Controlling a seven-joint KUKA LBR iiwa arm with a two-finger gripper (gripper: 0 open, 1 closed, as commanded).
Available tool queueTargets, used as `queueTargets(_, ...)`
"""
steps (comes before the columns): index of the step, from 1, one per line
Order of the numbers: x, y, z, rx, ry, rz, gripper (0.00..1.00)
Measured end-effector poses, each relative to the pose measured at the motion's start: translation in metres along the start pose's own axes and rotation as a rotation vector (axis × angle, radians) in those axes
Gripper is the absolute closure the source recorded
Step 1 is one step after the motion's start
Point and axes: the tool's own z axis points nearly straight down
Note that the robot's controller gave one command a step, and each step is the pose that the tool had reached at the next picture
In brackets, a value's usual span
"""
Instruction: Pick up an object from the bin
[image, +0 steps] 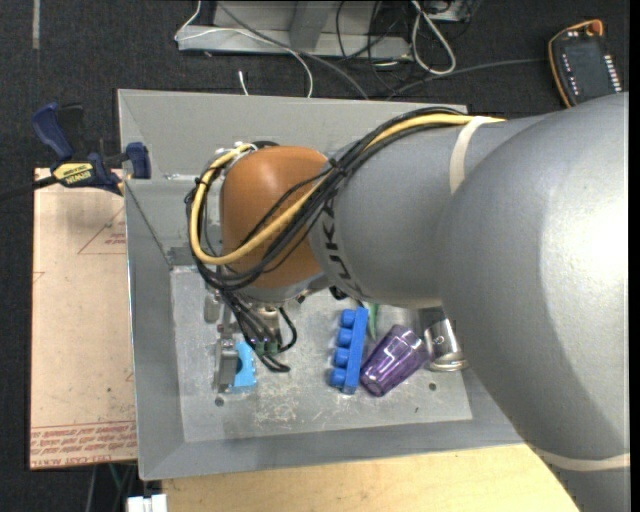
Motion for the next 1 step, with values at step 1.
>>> queueTargets(1, 0.0302, -0.0071, 0.0197, 0.001, 0.003, -0.021, 0.00)
